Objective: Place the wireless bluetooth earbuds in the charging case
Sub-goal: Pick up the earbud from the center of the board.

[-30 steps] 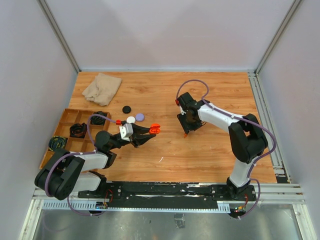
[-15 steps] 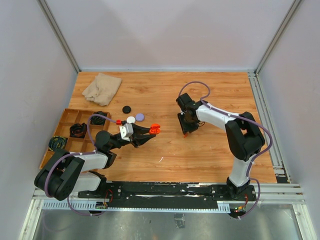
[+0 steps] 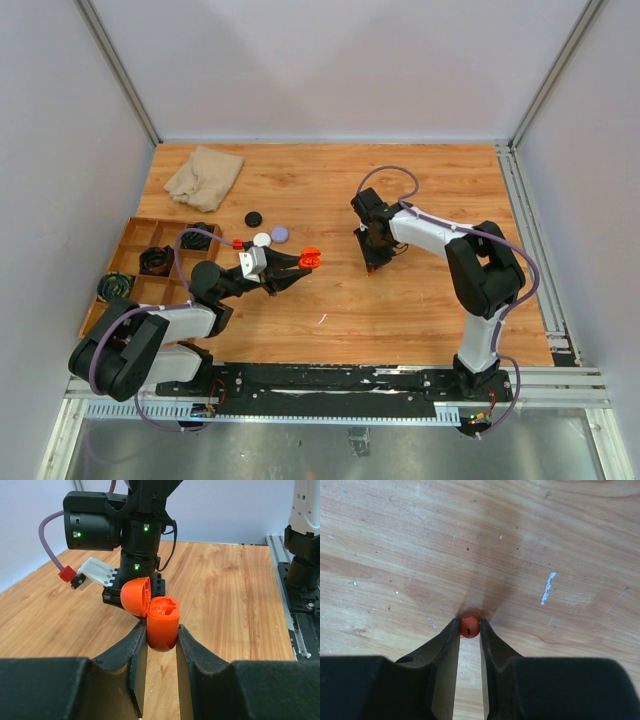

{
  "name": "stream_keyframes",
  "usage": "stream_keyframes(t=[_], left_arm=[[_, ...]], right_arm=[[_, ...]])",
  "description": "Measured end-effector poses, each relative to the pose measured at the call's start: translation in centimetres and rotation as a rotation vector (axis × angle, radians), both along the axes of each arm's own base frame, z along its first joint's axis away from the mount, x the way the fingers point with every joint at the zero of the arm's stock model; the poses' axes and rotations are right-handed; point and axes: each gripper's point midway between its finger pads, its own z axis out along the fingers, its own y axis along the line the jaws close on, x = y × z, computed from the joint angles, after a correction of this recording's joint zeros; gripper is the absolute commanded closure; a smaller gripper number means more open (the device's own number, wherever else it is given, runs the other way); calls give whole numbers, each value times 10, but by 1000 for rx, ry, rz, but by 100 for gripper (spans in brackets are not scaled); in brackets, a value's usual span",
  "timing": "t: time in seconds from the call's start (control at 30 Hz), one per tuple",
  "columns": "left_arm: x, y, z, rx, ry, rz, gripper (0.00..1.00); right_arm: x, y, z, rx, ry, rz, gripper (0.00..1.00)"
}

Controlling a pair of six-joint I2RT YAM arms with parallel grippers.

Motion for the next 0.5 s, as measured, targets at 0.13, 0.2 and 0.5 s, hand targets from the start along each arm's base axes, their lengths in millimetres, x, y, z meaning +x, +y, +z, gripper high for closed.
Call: stream_keyframes(t=[0.13, 0.2, 0.5], left_arm=[[0, 0, 0, 0, 0, 0, 100], [0, 0, 0, 0, 0, 0, 100], [0, 0, 0, -3, 7, -2, 100]], right_arm=[[0, 0, 0, -3, -2, 9, 85], [0, 0, 2, -9, -8, 25, 86], [4, 8, 55, -16, -182, 169, 89]])
